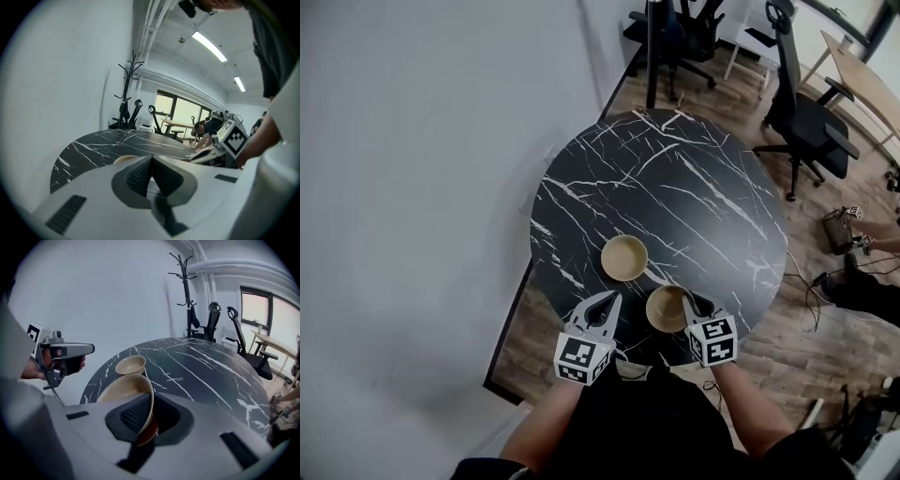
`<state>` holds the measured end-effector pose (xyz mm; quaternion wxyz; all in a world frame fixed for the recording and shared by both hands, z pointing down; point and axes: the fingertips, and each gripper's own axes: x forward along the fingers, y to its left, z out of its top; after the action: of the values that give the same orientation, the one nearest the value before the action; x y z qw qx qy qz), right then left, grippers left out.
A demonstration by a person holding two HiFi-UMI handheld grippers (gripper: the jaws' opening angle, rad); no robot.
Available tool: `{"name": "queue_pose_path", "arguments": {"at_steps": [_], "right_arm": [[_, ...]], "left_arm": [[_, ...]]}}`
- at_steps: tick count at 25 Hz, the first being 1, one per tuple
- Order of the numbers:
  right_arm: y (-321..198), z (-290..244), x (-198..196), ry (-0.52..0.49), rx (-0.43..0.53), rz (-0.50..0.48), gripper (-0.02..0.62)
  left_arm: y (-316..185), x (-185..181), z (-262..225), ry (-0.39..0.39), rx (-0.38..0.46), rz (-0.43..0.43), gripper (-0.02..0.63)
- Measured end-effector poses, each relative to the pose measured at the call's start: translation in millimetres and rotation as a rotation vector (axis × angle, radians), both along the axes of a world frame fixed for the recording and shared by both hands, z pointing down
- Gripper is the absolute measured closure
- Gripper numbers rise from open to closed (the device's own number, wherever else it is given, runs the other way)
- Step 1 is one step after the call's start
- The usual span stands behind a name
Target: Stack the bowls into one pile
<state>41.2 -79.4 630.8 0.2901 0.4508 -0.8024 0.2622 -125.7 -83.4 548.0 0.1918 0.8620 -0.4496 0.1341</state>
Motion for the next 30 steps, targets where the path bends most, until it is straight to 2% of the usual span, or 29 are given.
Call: {"name": "queue_pose_path", "arguments": {"at_steps": [8,14,19,30], "right_arm": [[8,21,-5,0.008,-0.034,-0.020,0.558],[9,20,-7,0.009,-0.031,-0.034,0.508],[5,8,-3,0.013,-0.004,-0.015,0.477],[-8,-30,-4,-0.020,0.091,-0.006,0.492]], "left_arm": [[6,4,1,0.007,-0.011,0.024,0.592],[7,6,-1,0.008,-0.009,0.034,0.592],[9,5,-2,0.011,-0.010,0.034,0.592],[6,-3,-5,0.009,0.001,0.007,0.592]]}}
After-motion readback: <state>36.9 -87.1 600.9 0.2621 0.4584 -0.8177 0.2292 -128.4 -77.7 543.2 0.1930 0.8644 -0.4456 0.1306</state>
